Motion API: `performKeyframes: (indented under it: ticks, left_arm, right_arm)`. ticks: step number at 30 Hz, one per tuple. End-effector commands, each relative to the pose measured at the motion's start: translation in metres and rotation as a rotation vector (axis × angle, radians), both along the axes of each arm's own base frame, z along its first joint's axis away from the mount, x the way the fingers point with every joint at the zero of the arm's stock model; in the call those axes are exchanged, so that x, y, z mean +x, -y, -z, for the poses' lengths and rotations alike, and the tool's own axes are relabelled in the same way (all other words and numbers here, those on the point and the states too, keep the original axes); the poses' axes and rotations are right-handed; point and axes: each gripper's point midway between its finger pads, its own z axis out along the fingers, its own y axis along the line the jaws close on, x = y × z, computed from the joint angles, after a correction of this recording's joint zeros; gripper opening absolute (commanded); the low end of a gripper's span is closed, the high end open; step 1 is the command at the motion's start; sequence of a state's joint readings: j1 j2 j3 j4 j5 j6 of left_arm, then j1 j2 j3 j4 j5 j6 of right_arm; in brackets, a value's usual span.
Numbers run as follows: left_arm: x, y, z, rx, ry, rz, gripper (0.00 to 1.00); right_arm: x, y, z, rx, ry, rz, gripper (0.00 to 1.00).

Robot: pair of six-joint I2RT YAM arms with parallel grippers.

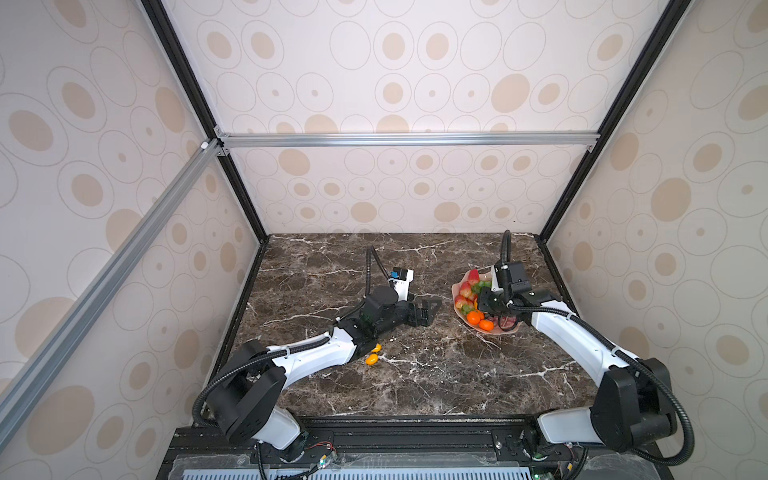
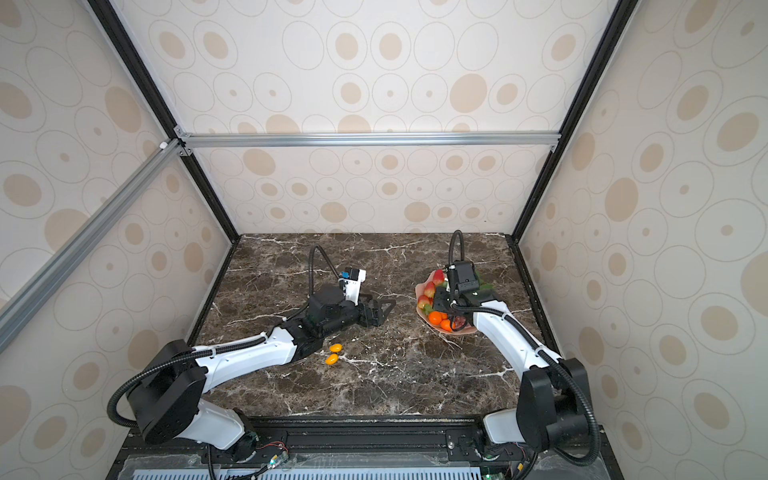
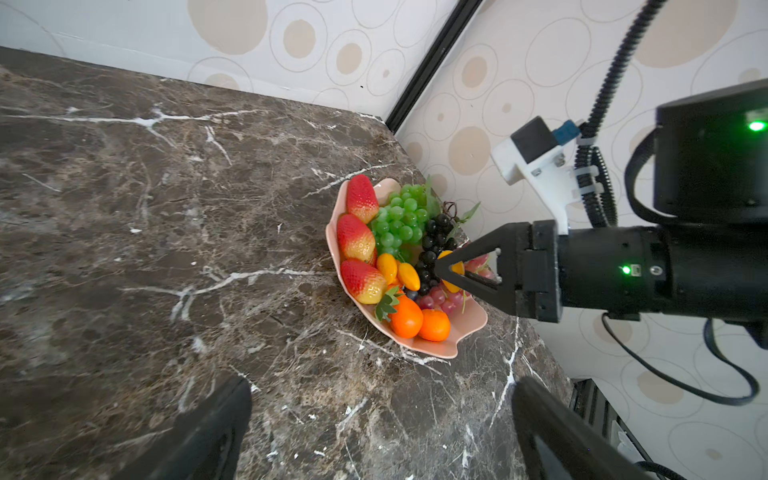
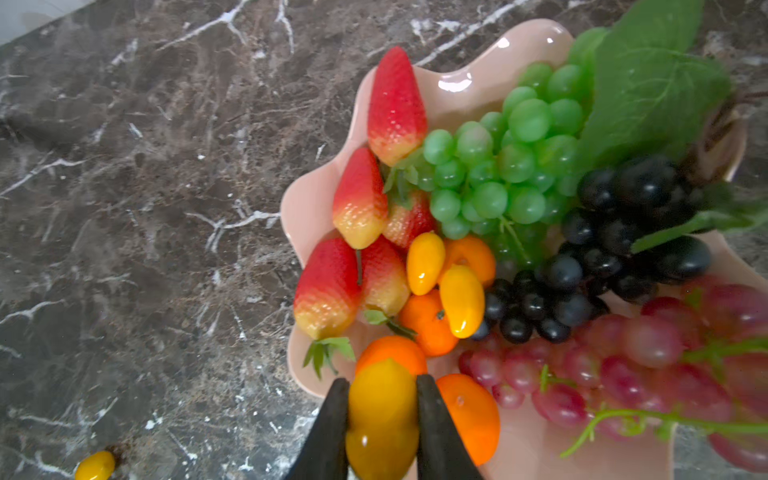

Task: Place and organize the fake fruits in the fruit bowl
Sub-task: 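Lift the yellow fruit and carry it over the pink bowl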

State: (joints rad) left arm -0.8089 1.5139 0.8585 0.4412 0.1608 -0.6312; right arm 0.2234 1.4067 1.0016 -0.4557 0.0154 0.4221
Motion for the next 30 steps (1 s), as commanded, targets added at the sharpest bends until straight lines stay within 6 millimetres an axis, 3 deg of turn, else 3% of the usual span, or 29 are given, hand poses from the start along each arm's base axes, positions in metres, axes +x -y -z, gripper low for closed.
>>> performKeyframes:
  ticks: [1,11,22,30]
  left_arm:
    - [-0.003,0.021,-0.021,-0.043,0.046,0.050,0.99]
    - [-0.012,0.051,-0.008,-0.019,0.020,0.113,0.99]
    - [-0.012,0.049,-0.008,-0.008,0.027,0.103,0.99]
    - [-0.011,0.047,-0.007,-0.007,0.024,0.094,0.99]
  right_arm:
    - [0.002,0.014,0.010,-0.045,-0.062,0.017,0.24]
    - [0.020,0.034,0.035,-0.174,-0.152,0.046,0.24]
    - [0.024,0.035,0.053,-0.189,-0.210,0.036,0.25]
    - [0.022,0.035,0.054,-0.189,-0.215,0.032,0.37]
